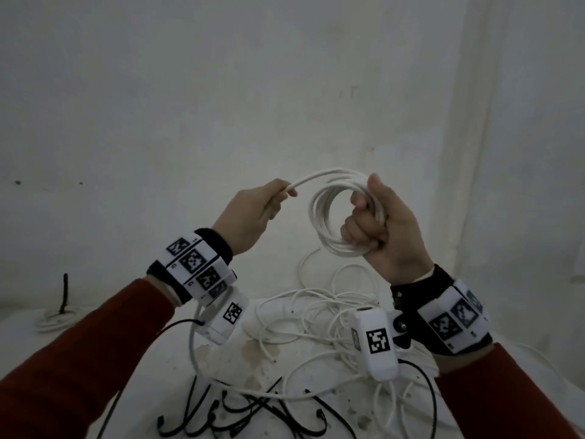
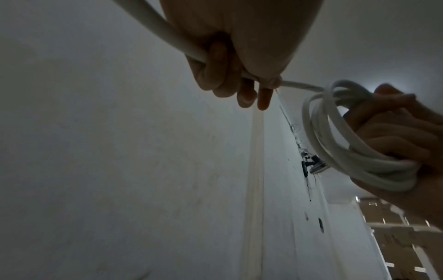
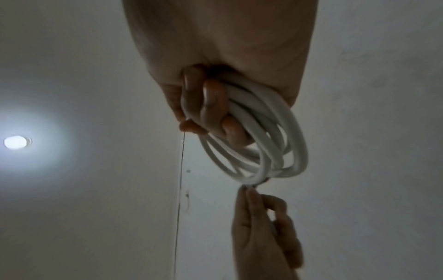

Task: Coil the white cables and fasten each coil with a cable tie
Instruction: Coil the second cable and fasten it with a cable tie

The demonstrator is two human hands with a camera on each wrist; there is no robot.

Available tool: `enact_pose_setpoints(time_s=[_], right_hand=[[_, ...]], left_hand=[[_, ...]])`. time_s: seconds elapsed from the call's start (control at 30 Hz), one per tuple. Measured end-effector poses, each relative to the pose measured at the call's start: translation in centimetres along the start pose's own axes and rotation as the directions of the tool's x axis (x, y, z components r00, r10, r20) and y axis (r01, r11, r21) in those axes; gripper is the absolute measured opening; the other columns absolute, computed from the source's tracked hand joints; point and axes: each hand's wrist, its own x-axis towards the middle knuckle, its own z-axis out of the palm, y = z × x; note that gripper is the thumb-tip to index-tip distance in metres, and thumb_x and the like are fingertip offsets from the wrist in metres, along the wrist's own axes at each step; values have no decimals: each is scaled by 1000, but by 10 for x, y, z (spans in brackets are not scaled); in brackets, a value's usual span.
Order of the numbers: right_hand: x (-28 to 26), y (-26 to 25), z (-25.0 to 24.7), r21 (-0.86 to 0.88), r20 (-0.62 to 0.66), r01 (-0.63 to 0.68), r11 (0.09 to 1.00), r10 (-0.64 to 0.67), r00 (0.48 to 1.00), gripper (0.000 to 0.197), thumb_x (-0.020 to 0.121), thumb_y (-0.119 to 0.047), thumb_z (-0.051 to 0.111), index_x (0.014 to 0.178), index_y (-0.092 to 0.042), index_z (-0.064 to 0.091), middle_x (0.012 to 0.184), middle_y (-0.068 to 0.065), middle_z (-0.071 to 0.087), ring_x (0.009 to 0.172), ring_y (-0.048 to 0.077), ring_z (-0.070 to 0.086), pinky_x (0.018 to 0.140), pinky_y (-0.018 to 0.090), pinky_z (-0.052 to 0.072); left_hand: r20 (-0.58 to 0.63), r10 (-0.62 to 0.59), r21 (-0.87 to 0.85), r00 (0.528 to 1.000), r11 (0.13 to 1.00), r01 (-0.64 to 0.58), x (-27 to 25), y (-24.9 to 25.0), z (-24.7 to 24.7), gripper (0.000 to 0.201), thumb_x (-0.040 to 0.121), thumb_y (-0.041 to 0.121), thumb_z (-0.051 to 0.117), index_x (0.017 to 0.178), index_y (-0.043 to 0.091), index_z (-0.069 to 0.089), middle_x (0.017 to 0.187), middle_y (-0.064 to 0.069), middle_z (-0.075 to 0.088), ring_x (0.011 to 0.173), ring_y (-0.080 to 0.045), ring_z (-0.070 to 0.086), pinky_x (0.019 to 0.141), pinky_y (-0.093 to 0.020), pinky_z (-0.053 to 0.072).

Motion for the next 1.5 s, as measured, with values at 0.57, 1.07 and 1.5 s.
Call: enact_pose_setpoints(time_s=[0.57,1.07,1.5], right_hand=[[22,-61,-44,375,-351,575,727,-463,814,45,104,-36,28,77,-11,55,51,-1,46,53,15,46,73,30,38],[29,-1,-67,-765,-276,193,615,-583,765,19,99,-18,50,80,-17,45,65,8,65,48,23,60,49,33,49],[-10,8,-56,-814,60,9,581,69,996,87,82,-78,27,77,0,65,42,-6,41,38,10,35,41,18,30]], left_hand=[[146,-23,-43,989,999,30,-27,-16,54,29,91,23,29,106,27,53,71,8,49,71,-7,50,64,-15,38],[271,490,289,829,780,-555,0,35,62,56,66,-8,74,106,24,51,83,7,63,66,-17,56,50,-22,41],[217,429,418,877,771,-481,42,20,29,33,81,-3,61,105,20,59,80,-4,60,68,-27,57,48,-29,38]])
